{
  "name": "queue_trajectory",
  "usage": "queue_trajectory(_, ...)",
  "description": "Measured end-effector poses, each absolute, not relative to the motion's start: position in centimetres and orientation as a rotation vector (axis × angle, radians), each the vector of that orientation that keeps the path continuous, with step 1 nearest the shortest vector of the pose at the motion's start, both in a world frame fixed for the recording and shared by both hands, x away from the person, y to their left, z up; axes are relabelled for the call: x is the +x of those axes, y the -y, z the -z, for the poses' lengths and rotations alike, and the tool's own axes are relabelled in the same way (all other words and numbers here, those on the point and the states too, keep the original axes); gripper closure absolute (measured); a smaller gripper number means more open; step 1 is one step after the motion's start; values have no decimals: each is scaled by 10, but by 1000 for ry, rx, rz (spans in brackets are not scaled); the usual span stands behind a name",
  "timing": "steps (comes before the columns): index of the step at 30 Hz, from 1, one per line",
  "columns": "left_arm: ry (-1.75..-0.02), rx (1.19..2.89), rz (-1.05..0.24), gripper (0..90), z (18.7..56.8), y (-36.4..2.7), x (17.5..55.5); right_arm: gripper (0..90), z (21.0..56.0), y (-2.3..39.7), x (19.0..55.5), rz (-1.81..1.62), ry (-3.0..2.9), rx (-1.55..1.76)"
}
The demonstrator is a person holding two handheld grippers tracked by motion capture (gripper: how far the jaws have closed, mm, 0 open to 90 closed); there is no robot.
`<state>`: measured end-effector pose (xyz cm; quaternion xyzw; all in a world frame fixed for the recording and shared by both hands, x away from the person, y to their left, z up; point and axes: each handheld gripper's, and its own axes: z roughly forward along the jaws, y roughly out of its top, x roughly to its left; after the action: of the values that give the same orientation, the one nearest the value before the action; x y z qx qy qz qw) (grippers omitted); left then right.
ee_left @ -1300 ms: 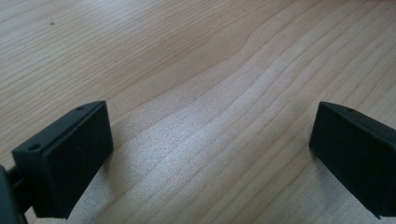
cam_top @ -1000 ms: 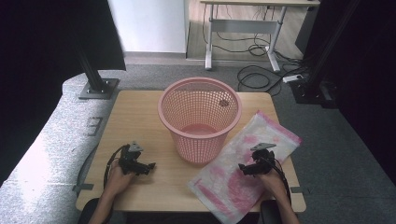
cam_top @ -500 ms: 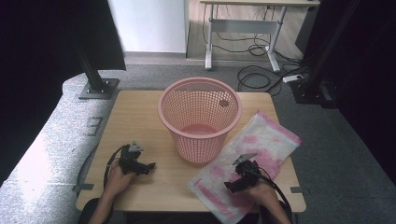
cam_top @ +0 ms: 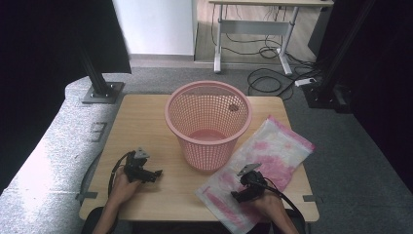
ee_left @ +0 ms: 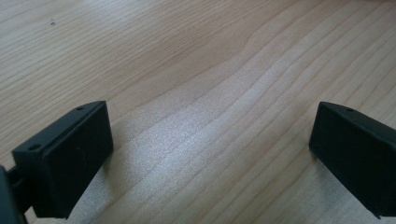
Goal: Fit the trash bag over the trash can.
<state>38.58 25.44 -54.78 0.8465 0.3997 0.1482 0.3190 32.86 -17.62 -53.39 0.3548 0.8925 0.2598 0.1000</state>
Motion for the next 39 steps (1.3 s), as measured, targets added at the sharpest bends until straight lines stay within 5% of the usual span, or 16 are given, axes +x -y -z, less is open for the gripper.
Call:
queue_trajectory(1,-1053,2225,-390,0,548,-254,386,434,530,180,328,-780,-2639,1034)
queue_trajectory(7,-1051,2225,-390,0,548,-254,386,617,529,182,325,-804,-2629,1037)
queue_trajectory(11,-1050,2226,-390,0,548,-254,386,888,528,181,323,-814,-2653,1032)
queue_trajectory(39,-1047,2228,-387,0,548,-253,386,896,487,242,362,-763,-2579,1147)
